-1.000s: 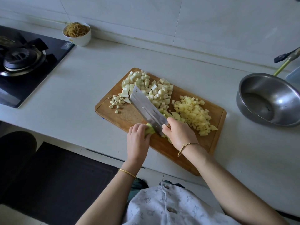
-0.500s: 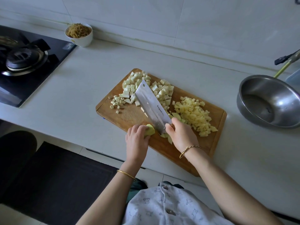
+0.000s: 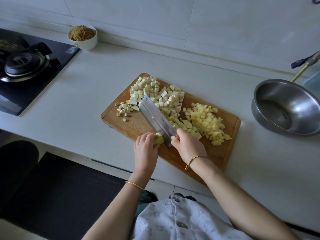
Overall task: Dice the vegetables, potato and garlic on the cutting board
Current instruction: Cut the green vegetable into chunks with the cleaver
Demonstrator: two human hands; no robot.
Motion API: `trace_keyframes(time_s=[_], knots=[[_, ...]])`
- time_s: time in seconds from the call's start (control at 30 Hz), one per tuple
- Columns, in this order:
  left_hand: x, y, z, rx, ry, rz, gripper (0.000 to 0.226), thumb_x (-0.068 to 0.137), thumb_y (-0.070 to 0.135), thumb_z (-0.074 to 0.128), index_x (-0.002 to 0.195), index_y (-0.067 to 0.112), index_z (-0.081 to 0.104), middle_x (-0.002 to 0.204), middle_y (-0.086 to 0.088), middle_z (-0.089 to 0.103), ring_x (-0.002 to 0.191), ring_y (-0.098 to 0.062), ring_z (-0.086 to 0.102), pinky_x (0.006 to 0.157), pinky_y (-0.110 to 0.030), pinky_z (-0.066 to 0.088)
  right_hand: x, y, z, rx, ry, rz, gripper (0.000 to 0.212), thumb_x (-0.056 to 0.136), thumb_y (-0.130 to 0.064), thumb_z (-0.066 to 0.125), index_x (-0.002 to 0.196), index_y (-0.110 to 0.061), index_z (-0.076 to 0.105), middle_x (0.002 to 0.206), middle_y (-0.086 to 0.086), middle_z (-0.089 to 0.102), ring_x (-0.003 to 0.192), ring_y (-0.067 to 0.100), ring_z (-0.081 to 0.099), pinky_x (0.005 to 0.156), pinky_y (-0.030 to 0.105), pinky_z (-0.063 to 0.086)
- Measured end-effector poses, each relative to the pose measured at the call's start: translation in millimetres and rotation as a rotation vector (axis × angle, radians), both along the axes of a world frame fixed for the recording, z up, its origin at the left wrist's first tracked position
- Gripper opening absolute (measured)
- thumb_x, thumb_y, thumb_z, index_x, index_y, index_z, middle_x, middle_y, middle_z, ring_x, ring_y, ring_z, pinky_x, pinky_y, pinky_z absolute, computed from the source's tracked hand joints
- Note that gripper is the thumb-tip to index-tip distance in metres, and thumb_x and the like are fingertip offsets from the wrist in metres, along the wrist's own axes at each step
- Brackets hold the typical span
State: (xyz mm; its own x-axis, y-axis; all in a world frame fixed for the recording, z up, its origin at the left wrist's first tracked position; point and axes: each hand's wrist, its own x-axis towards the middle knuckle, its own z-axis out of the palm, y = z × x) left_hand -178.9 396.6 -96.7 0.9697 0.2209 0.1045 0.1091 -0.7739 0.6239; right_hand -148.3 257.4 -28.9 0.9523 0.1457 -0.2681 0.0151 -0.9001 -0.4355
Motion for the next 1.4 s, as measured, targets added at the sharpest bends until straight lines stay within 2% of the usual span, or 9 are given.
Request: trace_keyframes(time_s=[0.2,0.37,0.47,0.6,0.8,1.0,1.1,1.3,1.4], knots=[[2,-1,1,-0.008,-0.007,-0.008,0.026,0.079,0.009,0.072,0.104,0.011,0.064,0.114,-0.005,0.062,0.108,-0.026,0.052,0.088,-0.03,0.03,-2,-7,7,0.052,-0.026,-0.043,0.04,0.1,-0.03,0.04,0.065,-0.023,0.022,0.058,-0.002,0.036,0.049,0.014,0.031,0.043,0.029,0.021],[4,-3,2,-0.011,-0.008,-0.006,0.027,0.079,0.01,0.073,0.104,0.01,0.065,0.112,-0.006,0.064,0.107,-0.027,0.053,0.089,-0.03,0.03,-3,-10,16,0.058,-0.067,-0.033,0.032,0.1,-0.03,0.041,0.072,-0.019,0.029,0.058,-0.001,0.038,0.05,0.016,0.033,0.043,0.029,0.023],[4,-2,2,-0.009,-0.005,-0.005,0.026,0.079,0.01,0.073,0.104,0.01,0.064,0.113,-0.005,0.063,0.108,-0.027,0.053,0.089,-0.03,0.03,-3,-9,15,0.03,-0.051,-0.003,0.039,0.1,-0.03,0.04,0.066,-0.023,0.023,0.058,-0.001,0.036,0.048,0.014,0.031,0.042,0.028,0.02],[4,-2,1,-0.006,-0.014,-0.007,0.023,0.078,0.01,0.073,0.1,0.01,0.064,0.112,-0.005,0.063,0.107,-0.026,0.053,0.089,-0.03,0.031,0,-9,11,0.037,-0.019,-0.004,0.038,0.099,-0.03,0.041,0.066,-0.023,0.024,0.059,-0.002,0.037,0.05,0.014,0.033,0.043,0.028,0.022],[5,-2,0,-0.005,-0.028,-0.004,0.022,0.075,0.007,0.075,0.094,0.009,0.065,0.107,-0.005,0.065,0.102,-0.028,0.056,0.086,-0.03,0.033,2,-2,1,0.004,0.02,0.012,0.026,0.099,-0.032,0.039,0.08,-0.016,0.036,0.061,-0.002,0.041,0.059,0.023,0.045,0.049,0.03,0.03],[0,2,6,0.026,0.015,-0.009,0.029,0.077,0.01,0.071,0.106,0.016,0.066,0.116,-0.002,0.061,0.111,-0.026,0.047,0.086,-0.032,0.028,3,-8,-2,0.07,0.009,-0.043,0.034,0.1,-0.03,0.04,0.069,-0.019,0.028,0.059,-0.001,0.038,0.054,0.02,0.036,0.045,0.03,0.022],[-3,3,7,0.018,0.038,0.014,0.034,0.078,0.006,0.069,0.11,0.018,0.067,0.114,-0.005,0.058,0.108,-0.03,0.044,0.084,-0.032,0.024,5,-11,3,0.064,-0.025,-0.022,0.032,0.1,-0.03,0.04,0.072,-0.017,0.03,0.059,0.0,0.037,0.051,0.018,0.034,0.045,0.03,0.022],[0,1,7,-0.001,0.029,0.014,0.032,0.077,0.004,0.072,0.108,0.012,0.066,0.111,-0.007,0.062,0.102,-0.031,0.049,0.083,-0.031,0.029,3,-14,10,0.071,-0.058,-0.008,0.039,0.1,-0.031,0.041,0.066,-0.023,0.023,0.057,-0.001,0.035,0.048,0.014,0.03,0.043,0.028,0.02],[1,0,7,0.004,0.027,0.02,0.03,0.077,0.004,0.072,0.106,0.011,0.066,0.11,-0.007,0.062,0.101,-0.03,0.049,0.083,-0.032,0.03,1,-12,10,0.059,-0.055,0.014,0.036,0.099,-0.031,0.041,0.068,-0.021,0.026,0.058,-0.001,0.036,0.049,0.015,0.031,0.044,0.028,0.022]])
